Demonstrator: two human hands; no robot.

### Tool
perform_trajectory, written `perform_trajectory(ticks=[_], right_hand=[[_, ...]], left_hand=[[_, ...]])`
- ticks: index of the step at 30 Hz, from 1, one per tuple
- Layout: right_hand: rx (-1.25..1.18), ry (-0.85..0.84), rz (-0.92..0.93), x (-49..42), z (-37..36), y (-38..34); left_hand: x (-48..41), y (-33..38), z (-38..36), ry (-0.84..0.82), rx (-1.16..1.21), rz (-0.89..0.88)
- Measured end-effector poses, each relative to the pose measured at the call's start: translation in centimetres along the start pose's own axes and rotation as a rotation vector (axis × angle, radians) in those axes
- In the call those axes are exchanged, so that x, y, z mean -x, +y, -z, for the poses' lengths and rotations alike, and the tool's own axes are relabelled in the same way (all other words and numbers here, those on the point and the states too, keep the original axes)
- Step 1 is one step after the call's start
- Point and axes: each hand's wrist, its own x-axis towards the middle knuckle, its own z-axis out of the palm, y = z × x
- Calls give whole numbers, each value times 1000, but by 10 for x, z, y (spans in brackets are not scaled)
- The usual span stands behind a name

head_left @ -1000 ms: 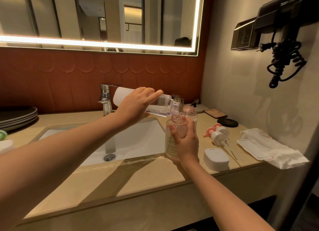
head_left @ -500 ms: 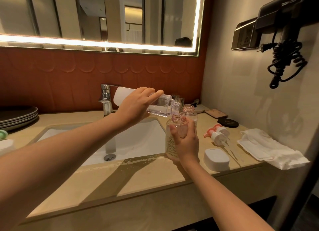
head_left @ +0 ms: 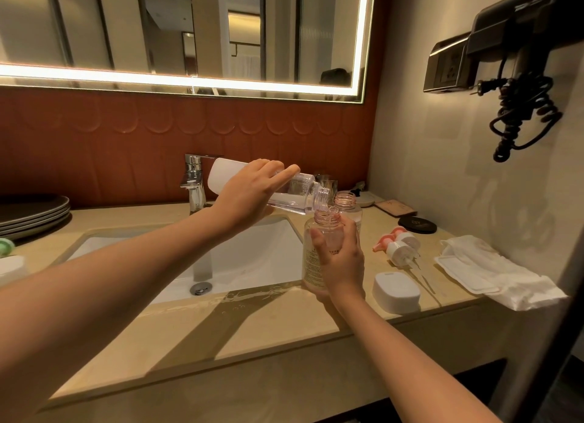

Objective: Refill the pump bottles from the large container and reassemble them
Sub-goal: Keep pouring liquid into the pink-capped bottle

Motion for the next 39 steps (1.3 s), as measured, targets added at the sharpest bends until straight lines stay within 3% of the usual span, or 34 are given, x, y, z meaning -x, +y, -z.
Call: perform_trajectory(ticks=[39], right_hand=[[-3, 14, 18, 0, 0, 0]], left_hand=[[-2, -1, 2, 13, -21, -22]])
